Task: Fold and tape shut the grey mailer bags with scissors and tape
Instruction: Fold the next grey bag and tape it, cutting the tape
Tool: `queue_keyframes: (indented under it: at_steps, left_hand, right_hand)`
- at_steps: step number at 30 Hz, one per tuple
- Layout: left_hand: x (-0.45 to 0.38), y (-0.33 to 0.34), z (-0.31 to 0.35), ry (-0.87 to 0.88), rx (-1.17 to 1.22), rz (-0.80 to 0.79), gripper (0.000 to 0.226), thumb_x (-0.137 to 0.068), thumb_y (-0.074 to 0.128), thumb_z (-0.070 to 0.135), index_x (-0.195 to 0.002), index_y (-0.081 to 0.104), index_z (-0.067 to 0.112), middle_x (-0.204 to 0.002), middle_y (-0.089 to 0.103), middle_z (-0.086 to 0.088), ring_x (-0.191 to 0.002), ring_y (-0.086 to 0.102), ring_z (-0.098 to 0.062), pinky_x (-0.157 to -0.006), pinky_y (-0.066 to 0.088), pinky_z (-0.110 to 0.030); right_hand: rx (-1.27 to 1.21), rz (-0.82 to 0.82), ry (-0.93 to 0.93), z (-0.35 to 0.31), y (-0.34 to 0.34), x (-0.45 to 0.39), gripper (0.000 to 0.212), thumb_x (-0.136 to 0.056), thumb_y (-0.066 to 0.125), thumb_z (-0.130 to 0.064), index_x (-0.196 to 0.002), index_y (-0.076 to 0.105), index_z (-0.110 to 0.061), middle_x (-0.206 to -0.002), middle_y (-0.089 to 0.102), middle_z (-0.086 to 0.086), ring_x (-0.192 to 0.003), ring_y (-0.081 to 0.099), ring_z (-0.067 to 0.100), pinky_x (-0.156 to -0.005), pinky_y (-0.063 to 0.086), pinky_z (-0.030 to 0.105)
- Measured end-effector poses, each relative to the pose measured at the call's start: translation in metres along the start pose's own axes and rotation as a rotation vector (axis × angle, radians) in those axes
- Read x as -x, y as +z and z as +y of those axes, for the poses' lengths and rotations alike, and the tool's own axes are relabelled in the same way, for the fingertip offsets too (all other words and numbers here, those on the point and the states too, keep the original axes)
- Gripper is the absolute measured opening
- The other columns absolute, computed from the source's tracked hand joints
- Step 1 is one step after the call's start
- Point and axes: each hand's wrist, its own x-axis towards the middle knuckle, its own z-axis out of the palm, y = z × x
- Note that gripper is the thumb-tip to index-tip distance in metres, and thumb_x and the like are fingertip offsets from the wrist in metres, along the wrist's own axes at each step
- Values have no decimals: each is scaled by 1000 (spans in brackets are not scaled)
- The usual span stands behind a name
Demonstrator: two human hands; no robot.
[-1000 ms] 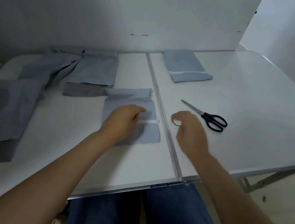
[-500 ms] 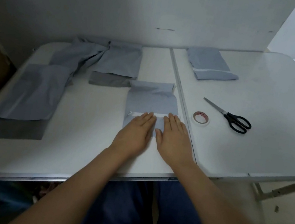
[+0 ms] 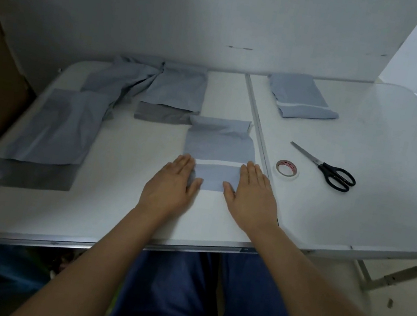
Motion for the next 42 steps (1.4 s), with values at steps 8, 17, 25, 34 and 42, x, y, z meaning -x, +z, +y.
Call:
queue_keyframes:
  at_steps: [8,17,25,34,42]
  left_hand:
    - [5,-6,2,-164,-120,6,80,-96,19,62,-153,12,7,-161,8,-11,-149,5,-22,-119,0,-35]
    - [-9,-2,16,72,-29,-114,66,-100,20,54,-155,9,20,-162,2,2,-148,-1,-10,-119,1,-33]
    - [-16,-17,5,198,-44,-78,55,-98,39,53,-147,37,30,-158,26,2,-143,25,-15,-114,19,-29]
    - [-45,-42,7,77,143,-47,37,-99,40,49,-83,64,25,-73,62,5,-70,57,-17,-60,41,-33]
    - [-48,-47,-10,186,176,-223,60,-81,66,58,-135,48,41,-119,60,14,-105,56,-7,-86,42,-23]
  right_hand:
    - [-47,26,-8,4,1,1,67,-101,24,-50,-153,16,-9,-162,8,7,-149,5,20,-122,4,35]
    - [-23,-57,-212,-21,-3,-8,66,-99,8,-53,-154,16,-16,-160,18,0,-149,9,17,-121,7,36]
    - [-105,-31,-58,8,-14,-9,63,-101,23,-50,-153,20,-15,-160,20,1,-147,14,14,-120,8,34]
    - [-374,32,-60,28,-24,-24,53,-91,62,-26,-141,45,-18,-135,56,4,-123,52,22,-105,41,37]
    - [-405,182,-56,42,-24,-48,31,-79,57,7,-98,74,-11,-94,70,4,-97,57,25,-77,41,28]
